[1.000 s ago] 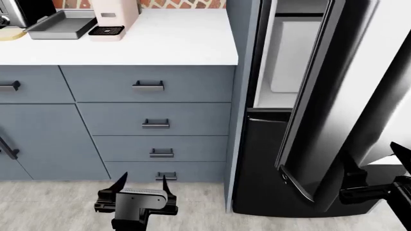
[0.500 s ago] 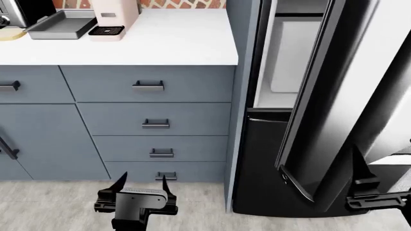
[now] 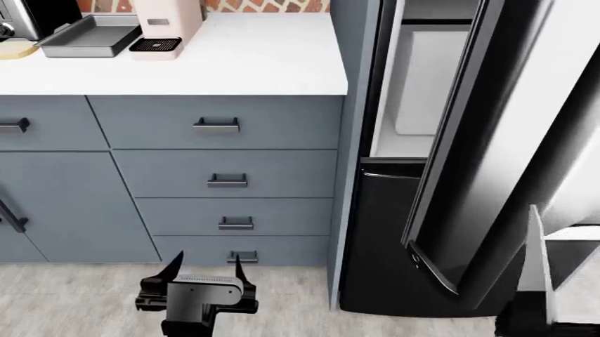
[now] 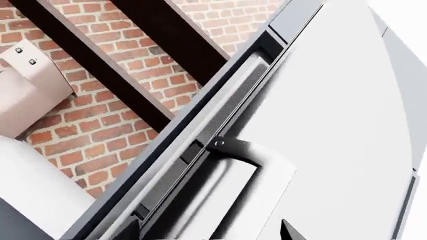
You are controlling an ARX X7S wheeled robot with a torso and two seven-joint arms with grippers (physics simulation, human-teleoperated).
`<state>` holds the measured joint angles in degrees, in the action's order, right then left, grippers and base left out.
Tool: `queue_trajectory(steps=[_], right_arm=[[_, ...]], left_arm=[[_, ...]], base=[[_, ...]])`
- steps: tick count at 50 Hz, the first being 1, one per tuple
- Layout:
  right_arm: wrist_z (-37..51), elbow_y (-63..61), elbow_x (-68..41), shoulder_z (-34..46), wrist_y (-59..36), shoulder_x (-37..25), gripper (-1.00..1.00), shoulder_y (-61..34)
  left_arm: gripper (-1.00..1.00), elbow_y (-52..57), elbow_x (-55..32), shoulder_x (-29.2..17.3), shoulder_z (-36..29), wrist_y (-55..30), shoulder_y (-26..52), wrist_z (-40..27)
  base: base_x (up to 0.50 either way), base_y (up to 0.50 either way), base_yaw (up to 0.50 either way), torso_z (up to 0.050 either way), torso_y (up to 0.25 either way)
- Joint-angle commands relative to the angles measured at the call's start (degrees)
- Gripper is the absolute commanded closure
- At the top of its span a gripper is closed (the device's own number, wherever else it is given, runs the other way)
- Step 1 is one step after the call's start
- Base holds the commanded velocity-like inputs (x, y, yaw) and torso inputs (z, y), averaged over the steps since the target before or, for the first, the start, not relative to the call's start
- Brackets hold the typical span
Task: Open the fridge door
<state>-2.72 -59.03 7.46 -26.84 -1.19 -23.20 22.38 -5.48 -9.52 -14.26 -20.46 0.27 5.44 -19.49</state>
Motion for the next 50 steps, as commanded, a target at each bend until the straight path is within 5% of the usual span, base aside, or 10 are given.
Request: queue_trajectory(steps=[1,20,37,50], right_arm=[[-27.49,-0.96,25.25,10.09,7.23,23.18,-1.00,-13.91],[-29.76,-0.89,40.33,32.76,0.36,22.99,-1.00,-20.72],[-18.03,10.78,55.08,50.39,5.33,21.76,-1.00,-23.09],[-15.42,17.36,57.88,60.08,0.45,22.58,-1.00,-28.94]], left_arm=[[-1.00,0.19,-0.26,-0.18,-0.11,0.24,-0.14,-0.21],[-1.00,-0.22,-0.75,-0.43,-0.52,0.99,0.00,-0.07],[-1.00,-0.39,-1.16,-0.65,-0.87,1.26,0.17,-0.06],[-1.00,-0.51,-1.25,-0.78,-1.11,1.29,0.29,-0.35]], base=[[0.00,0.00,0.00,0.000,0.000],[0.00,0.00,0.00,0.000,0.000],[0.00,0.00,0.00,0.000,0.000],[0.00,0.00,0.00,0.000,0.000]])
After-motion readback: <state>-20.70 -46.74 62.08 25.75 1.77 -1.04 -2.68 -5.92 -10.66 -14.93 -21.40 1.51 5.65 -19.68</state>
